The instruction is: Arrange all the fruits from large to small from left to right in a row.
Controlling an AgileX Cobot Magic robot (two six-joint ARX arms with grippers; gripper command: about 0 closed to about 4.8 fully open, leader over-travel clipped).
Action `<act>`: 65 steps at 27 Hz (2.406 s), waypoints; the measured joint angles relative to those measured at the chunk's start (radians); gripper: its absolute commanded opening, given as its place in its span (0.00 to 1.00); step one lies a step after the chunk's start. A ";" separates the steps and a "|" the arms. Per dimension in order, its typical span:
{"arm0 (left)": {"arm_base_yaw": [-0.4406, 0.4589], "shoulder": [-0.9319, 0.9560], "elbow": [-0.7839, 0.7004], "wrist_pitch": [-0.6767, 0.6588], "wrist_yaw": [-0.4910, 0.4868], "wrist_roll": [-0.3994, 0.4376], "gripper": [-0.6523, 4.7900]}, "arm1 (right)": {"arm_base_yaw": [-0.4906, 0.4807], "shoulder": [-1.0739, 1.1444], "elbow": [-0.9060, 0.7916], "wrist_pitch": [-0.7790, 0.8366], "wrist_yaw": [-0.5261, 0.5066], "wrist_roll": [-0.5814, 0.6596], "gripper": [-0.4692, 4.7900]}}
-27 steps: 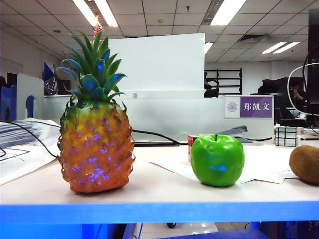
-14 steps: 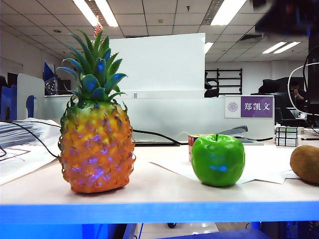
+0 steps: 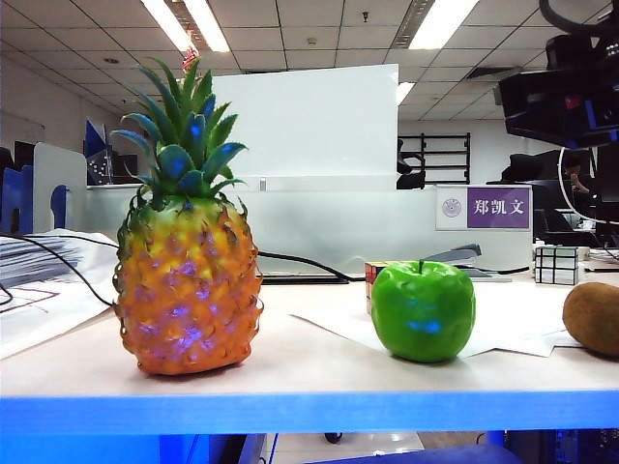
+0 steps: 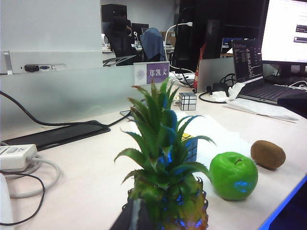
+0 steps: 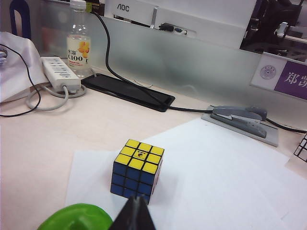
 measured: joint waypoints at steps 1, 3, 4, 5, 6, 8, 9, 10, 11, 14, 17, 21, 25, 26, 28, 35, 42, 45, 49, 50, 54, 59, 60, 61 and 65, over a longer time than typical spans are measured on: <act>0.000 0.000 0.000 0.000 0.000 0.000 0.11 | 0.000 0.000 0.000 0.000 0.000 0.000 0.09; 0.000 0.000 0.000 0.000 0.000 0.000 0.11 | 0.000 0.000 0.000 0.000 0.000 0.000 0.09; 0.000 0.000 0.000 0.000 0.000 0.000 0.11 | 0.000 0.000 0.000 0.000 0.000 0.000 0.09; 0.000 0.000 0.000 0.000 0.000 0.000 0.11 | 0.000 0.000 0.000 0.000 0.000 0.000 0.09; 0.000 0.000 0.000 0.000 0.000 0.000 0.11 | 0.000 0.000 0.000 0.000 0.000 0.000 0.09; 0.000 0.000 0.000 0.000 0.000 0.000 0.11 | 0.000 0.000 0.000 0.000 0.000 0.000 0.09; 0.000 0.000 0.000 0.000 0.000 0.000 0.11 | 0.000 0.000 0.000 0.000 0.000 0.000 0.09; 0.000 0.000 0.000 0.000 0.000 0.000 0.11 | 0.000 0.000 0.000 0.000 0.000 0.000 0.09; 0.000 0.000 0.000 0.000 0.000 0.000 0.11 | 0.000 0.000 0.000 0.000 0.000 0.000 0.09; 0.000 0.000 0.000 0.000 0.000 0.000 0.11 | 0.000 -0.001 0.000 0.000 0.000 0.000 0.09; 0.000 0.000 0.000 -0.001 0.000 0.000 0.11 | 0.000 -0.001 0.000 0.000 0.000 0.000 0.09; 0.000 0.000 0.000 -0.001 0.000 0.000 0.11 | 0.000 -0.001 0.000 0.000 0.000 0.000 0.09; 0.000 0.000 0.000 -0.003 -0.001 0.000 0.11 | 0.000 -0.079 -0.001 -0.070 -0.001 0.000 0.09; 0.000 0.000 0.000 -0.003 0.000 0.000 0.11 | -0.006 -0.099 0.000 -0.076 -0.002 0.000 0.09; 0.000 0.000 0.000 -0.004 0.000 0.000 0.11 | -0.027 -0.136 0.000 -0.106 -0.017 0.000 0.09; 0.000 0.000 0.000 -0.004 0.000 0.000 0.11 | -0.211 -0.222 0.000 -0.151 -0.066 -0.021 0.09; 0.000 0.000 0.000 -0.006 0.000 0.000 0.11 | -0.510 -0.390 0.000 -0.153 -0.053 -0.024 0.09; 0.000 0.000 0.000 -0.008 0.000 0.000 0.11 | -0.579 -0.430 0.000 -0.153 -0.019 -0.024 0.09; 0.000 0.000 0.000 -0.008 0.000 0.000 0.11 | -0.643 -0.574 0.000 -0.167 0.004 -0.026 0.09; 0.000 0.000 0.000 -0.008 0.000 0.000 0.11 | -0.664 -0.603 0.001 -0.166 0.002 -0.024 0.09; 0.000 0.000 0.000 -0.009 0.000 0.000 0.11 | -0.756 -0.695 0.001 -0.213 -0.072 0.114 0.09; 0.000 0.000 0.000 -0.013 0.000 0.000 0.11 | -0.784 -0.699 0.000 -0.390 -0.560 0.181 0.09; 0.000 0.000 0.000 -0.014 0.000 0.000 0.11 | -0.784 -0.704 0.000 -0.425 -0.591 0.188 0.09; 0.000 0.000 0.000 -0.016 0.000 0.000 0.11 | -0.784 -0.723 -0.001 -0.491 -0.607 0.212 0.09; 0.000 0.000 0.000 -0.016 0.000 0.000 0.11 | -0.784 -0.785 -0.047 -0.599 -0.597 0.256 0.09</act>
